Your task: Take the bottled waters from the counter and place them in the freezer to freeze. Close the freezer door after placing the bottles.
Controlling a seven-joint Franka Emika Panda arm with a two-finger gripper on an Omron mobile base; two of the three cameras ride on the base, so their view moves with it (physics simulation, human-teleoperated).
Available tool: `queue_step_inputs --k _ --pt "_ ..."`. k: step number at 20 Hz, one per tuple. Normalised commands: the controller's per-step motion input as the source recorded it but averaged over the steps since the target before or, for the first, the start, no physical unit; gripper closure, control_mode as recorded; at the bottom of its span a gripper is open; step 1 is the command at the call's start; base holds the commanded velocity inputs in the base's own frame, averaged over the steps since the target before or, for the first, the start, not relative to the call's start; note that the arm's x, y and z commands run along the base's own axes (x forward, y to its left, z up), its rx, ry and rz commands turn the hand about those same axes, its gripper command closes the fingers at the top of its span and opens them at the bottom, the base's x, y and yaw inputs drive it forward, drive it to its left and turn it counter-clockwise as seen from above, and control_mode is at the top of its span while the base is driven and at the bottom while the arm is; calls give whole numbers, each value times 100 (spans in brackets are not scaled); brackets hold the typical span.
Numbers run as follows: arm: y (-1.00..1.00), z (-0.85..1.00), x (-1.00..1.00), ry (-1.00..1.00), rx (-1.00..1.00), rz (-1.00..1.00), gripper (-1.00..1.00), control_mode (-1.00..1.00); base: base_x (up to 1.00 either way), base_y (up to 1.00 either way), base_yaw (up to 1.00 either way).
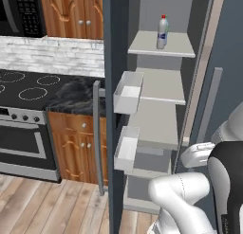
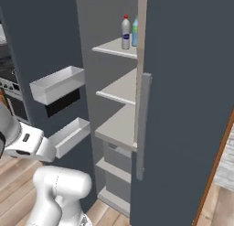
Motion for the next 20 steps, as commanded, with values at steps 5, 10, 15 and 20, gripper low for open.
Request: queue_step_inputs --k 5,10,15,20 --pt "0 0 0 0 0 0 -100 100 -25 40 -19" --pt "0 0 0 0 0 0 -100 100 -12 51 -23" --pt "0 0 0 0 0 0 -100 100 -17 55 -22" --pt "0 0 0 0 0 0 -100 100 -48 43 -22"
